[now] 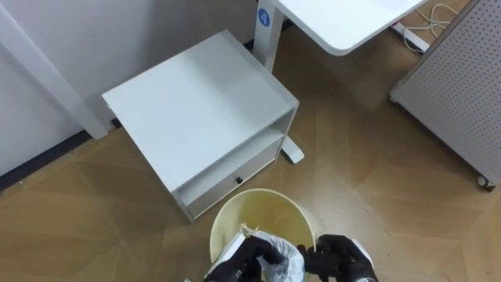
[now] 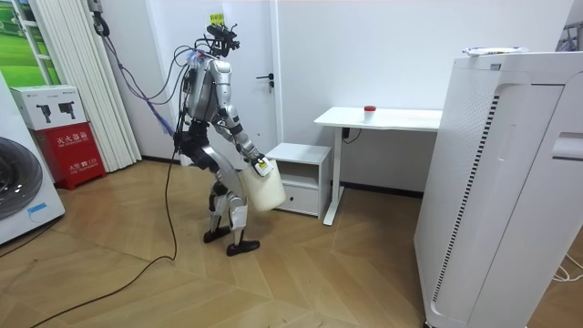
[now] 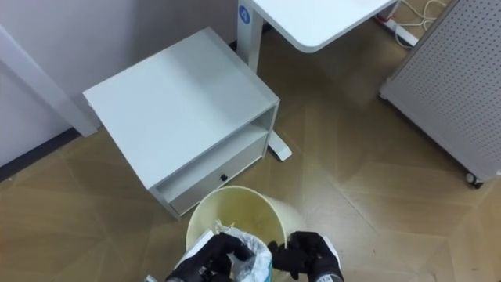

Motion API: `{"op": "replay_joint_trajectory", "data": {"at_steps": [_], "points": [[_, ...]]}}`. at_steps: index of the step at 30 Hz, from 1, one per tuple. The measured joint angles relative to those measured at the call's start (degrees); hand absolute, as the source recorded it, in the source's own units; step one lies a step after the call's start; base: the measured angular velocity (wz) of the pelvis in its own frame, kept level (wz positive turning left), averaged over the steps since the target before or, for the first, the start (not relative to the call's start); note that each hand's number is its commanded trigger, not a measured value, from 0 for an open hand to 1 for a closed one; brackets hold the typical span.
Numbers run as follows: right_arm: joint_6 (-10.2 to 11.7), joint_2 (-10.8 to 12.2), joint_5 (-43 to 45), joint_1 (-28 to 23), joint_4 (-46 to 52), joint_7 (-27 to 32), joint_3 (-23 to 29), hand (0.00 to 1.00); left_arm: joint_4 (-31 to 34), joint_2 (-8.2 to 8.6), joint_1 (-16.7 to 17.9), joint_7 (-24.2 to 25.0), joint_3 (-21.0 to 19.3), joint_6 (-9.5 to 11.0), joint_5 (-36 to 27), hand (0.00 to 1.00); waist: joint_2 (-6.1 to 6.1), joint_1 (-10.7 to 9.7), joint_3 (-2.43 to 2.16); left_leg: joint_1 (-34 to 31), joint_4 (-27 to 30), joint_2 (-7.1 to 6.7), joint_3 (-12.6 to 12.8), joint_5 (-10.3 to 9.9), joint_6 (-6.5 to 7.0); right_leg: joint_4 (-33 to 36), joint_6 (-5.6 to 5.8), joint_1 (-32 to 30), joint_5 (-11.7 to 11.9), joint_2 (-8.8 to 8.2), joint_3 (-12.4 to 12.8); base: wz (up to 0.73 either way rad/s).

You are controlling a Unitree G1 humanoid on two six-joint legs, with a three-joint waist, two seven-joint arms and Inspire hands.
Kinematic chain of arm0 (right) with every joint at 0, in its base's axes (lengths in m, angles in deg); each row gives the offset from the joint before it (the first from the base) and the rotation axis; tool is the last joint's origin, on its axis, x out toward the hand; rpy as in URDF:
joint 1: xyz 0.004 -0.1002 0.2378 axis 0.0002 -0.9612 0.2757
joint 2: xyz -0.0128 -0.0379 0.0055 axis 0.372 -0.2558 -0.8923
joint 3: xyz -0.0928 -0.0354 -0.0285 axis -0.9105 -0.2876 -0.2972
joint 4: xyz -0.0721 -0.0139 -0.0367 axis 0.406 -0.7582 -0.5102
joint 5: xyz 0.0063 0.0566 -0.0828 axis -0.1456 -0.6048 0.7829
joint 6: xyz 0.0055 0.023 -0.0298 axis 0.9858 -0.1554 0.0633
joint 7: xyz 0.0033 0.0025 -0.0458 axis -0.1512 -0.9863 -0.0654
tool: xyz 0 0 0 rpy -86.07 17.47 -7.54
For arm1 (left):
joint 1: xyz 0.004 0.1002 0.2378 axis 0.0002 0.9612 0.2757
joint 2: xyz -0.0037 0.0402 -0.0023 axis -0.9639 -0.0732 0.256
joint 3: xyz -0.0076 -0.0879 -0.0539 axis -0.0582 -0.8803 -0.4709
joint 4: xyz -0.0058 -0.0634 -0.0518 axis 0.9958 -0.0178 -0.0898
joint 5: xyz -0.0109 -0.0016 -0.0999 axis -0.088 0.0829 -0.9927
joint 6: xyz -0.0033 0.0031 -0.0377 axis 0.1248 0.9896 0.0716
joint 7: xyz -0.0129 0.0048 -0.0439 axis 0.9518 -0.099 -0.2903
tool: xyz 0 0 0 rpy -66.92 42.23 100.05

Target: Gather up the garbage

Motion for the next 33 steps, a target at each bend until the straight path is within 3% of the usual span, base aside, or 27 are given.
{"op": "replay_joint_trajectory", "data": {"at_steps": [14, 21, 33], "points": [[-0.02, 0.03, -0.06, -2.14, 0.0, -0.72, 0.39, 1.0, 0.0, -0.03, 1.32, 0.99, 0.14, 0.0, 1.58, 0.0, 0.68, 0.11, -0.1, 0.14, -0.02, 0.0, 0.17, 0.0, 0.0, 0.11, -0.01, -0.03, 0.0, -0.09, 0.03, 0.0], [-0.01, -0.86, -0.07, -2.14, 0.0, -0.91, 0.54, 1.0, 0.0, -0.05, 1.82, 1.59, 0.1, 0.0, 2.86, 0.0, 1.75, 0.26, -0.74, 0.44, -0.19, -0.04, 0.47, 0.01, 0.0, 0.16, -0.03, 0.0, 0.01, -0.12, 0.16, 0.0], [0.06, -1.23, -0.05, -4.1, 0.05, -2.73, 0.64, 1.0, 0.27, -0.64, 2.61, 3.73, -0.7, 0.4, 3.84, 0.0, 1.77, 0.12, -0.74, 1.36, -0.64, -0.14, 0.64, 0.02, -0.01, -0.01, -0.06, 0.76, 0.02, -0.17, 0.14, 0.0]]}}
